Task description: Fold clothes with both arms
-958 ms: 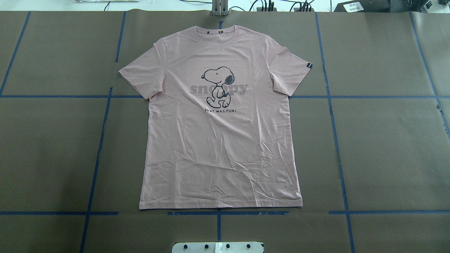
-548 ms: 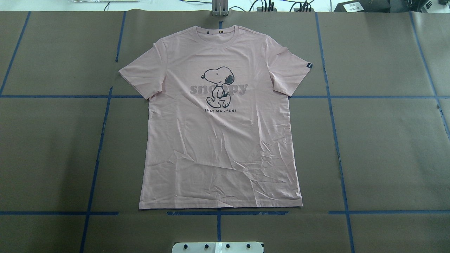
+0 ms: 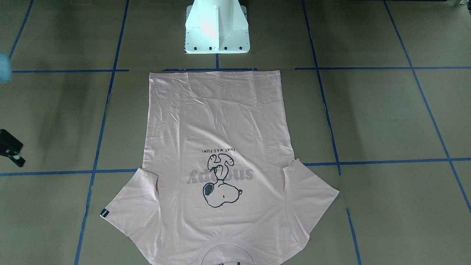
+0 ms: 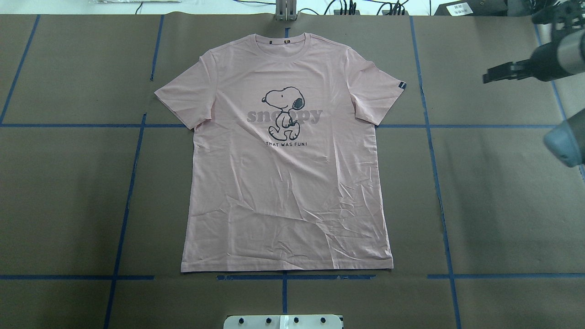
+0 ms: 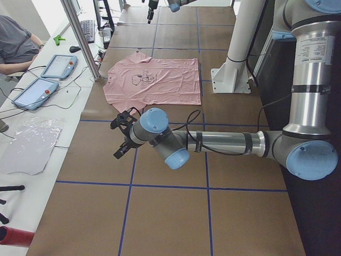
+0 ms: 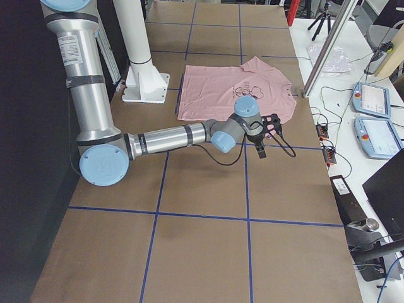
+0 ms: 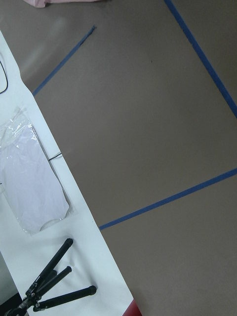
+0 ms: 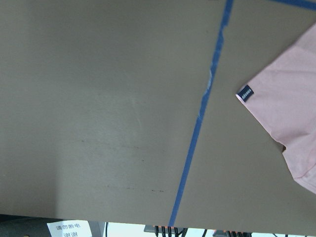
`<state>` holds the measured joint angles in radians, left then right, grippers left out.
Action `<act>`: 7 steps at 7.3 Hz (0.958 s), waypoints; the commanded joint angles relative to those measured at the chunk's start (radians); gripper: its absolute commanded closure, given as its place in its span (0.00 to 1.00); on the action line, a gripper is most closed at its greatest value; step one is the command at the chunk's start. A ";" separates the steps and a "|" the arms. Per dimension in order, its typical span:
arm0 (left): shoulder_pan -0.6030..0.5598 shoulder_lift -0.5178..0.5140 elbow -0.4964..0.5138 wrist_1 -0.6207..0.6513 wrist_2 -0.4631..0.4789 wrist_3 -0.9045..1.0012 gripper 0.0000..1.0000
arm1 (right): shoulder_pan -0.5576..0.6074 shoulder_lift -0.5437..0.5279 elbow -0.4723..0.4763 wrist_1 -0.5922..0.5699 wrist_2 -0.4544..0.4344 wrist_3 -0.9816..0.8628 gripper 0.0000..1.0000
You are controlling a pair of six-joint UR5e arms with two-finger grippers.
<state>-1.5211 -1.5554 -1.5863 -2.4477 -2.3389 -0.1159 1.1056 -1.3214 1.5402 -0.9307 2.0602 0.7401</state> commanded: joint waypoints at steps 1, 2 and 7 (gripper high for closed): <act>0.004 -0.002 -0.001 -0.013 -0.025 -0.004 0.00 | -0.163 0.180 -0.139 0.001 -0.214 0.189 0.15; 0.007 0.000 -0.001 -0.013 -0.023 -0.004 0.00 | -0.182 0.212 -0.172 0.001 -0.225 0.202 0.23; 0.007 0.001 -0.004 -0.022 -0.023 -0.004 0.00 | -0.214 0.339 -0.349 0.003 -0.264 0.200 0.27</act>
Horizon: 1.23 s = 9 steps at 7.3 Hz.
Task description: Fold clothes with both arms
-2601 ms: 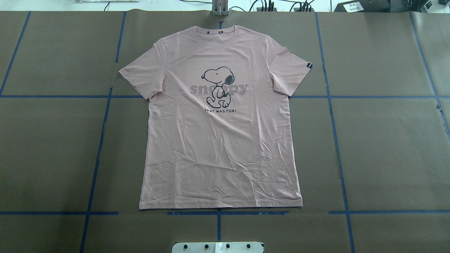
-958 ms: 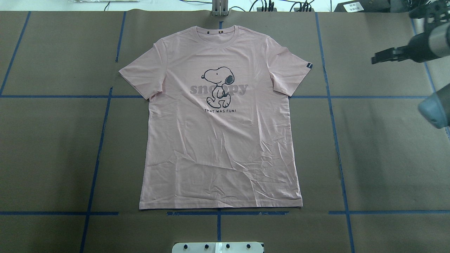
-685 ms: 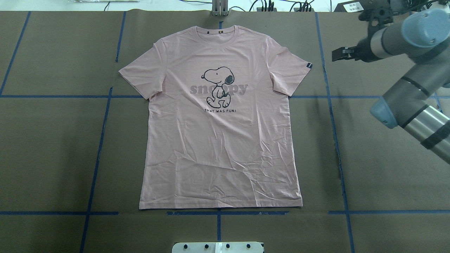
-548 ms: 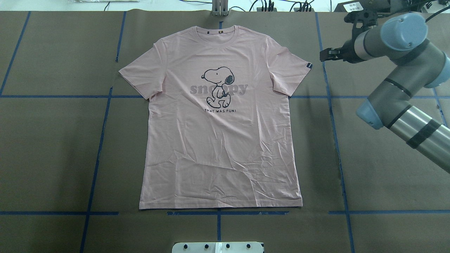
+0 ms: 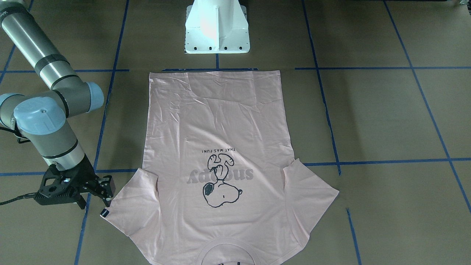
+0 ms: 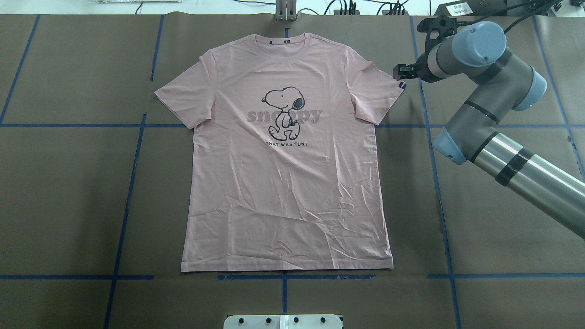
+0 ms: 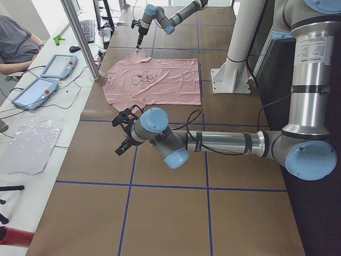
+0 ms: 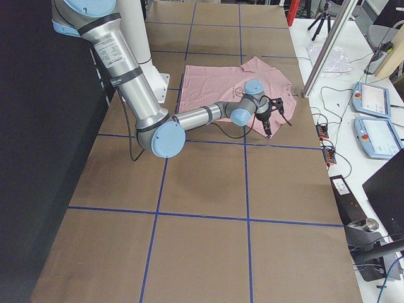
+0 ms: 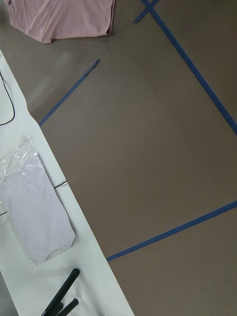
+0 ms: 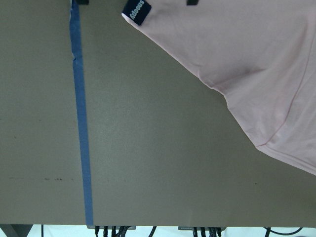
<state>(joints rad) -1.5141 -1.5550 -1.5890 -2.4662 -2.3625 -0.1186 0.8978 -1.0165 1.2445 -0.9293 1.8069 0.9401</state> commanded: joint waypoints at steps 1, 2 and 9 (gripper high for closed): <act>0.000 0.001 -0.002 -0.004 0.000 0.000 0.00 | -0.013 0.042 -0.072 0.001 -0.021 0.000 0.28; 0.000 0.003 -0.003 -0.004 0.000 -0.001 0.00 | -0.016 0.042 -0.080 0.001 -0.023 0.000 0.28; 0.000 0.007 -0.005 -0.004 -0.001 0.004 0.00 | -0.023 0.050 -0.103 0.041 -0.035 0.043 0.36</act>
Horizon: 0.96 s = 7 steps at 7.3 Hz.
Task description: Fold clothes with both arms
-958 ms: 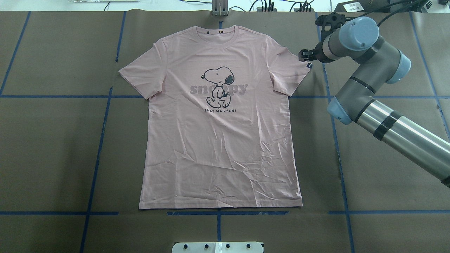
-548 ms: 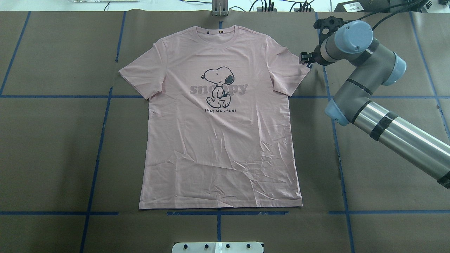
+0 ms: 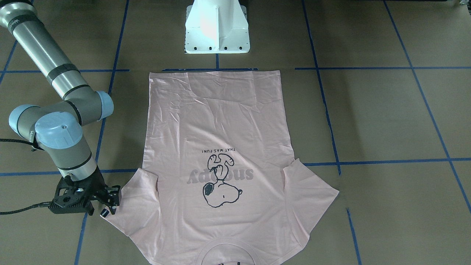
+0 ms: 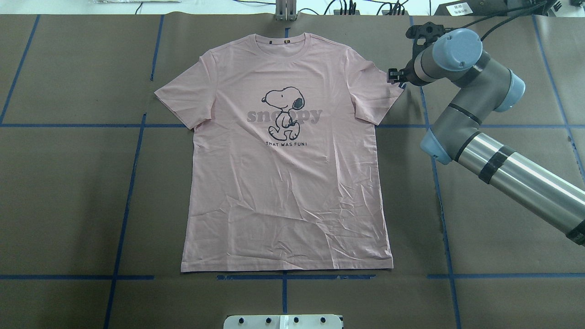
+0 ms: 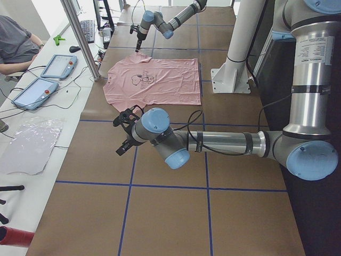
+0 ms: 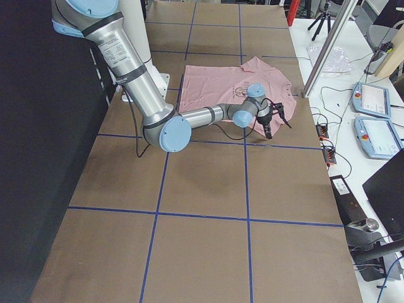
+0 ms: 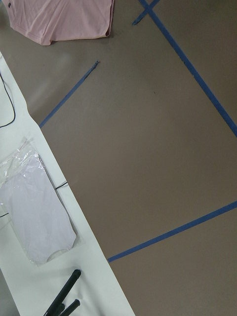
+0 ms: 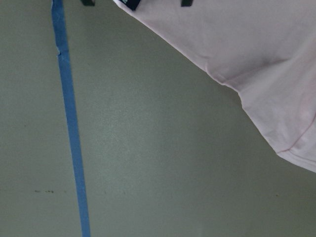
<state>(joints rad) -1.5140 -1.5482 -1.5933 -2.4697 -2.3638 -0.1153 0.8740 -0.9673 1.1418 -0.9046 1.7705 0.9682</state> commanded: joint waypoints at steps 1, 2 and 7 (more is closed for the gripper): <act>0.000 0.000 -0.001 0.000 0.000 0.000 0.00 | 0.000 0.001 -0.001 0.038 0.001 0.027 0.36; 0.000 0.000 -0.001 0.000 0.000 0.000 0.00 | 0.000 0.001 -0.007 0.044 0.000 0.033 0.36; 0.000 0.000 -0.001 0.000 -0.006 0.002 0.00 | -0.007 0.009 -0.043 0.046 -0.013 0.037 0.37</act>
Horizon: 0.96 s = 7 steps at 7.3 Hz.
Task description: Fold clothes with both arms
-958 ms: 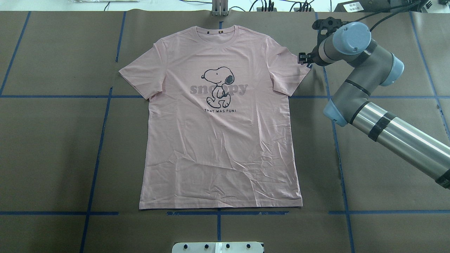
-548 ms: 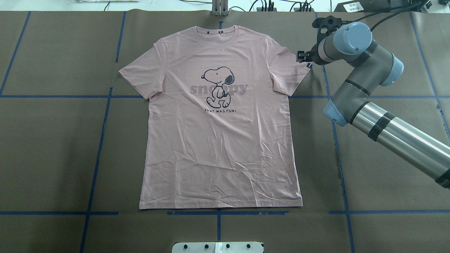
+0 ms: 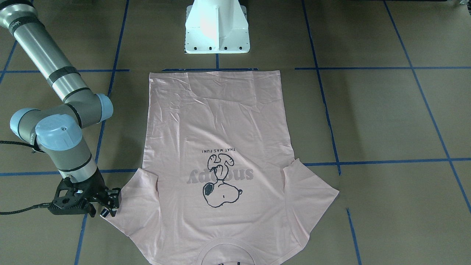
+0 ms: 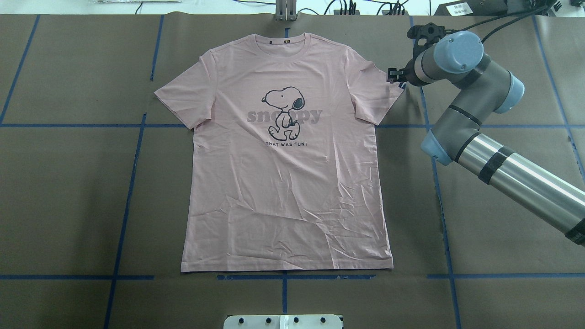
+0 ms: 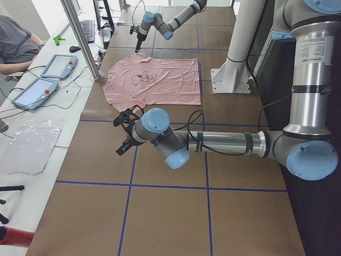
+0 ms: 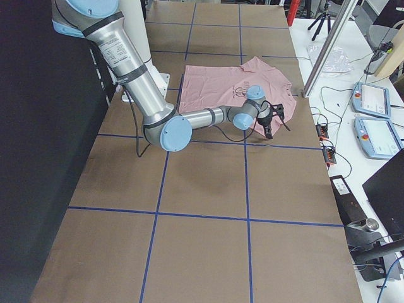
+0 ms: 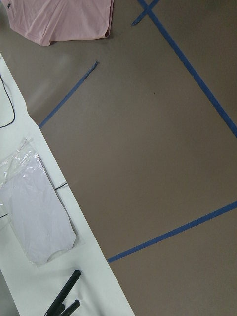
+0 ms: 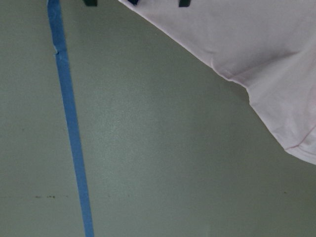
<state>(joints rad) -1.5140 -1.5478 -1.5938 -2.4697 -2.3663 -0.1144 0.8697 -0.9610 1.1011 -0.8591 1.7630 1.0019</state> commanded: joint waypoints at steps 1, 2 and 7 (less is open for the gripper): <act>0.000 0.000 -0.002 0.000 -0.011 0.001 0.00 | -0.009 0.002 -0.003 0.000 -0.007 0.009 0.39; 0.000 0.000 -0.002 0.000 -0.011 0.001 0.00 | -0.012 0.002 -0.004 0.000 -0.011 0.009 0.42; 0.000 0.002 -0.002 0.000 -0.013 0.001 0.00 | -0.014 -0.005 -0.004 0.000 -0.016 0.009 0.45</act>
<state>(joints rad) -1.5140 -1.5465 -1.5953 -2.4697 -2.3792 -0.1135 0.8552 -0.9651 1.0968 -0.8590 1.7473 1.0113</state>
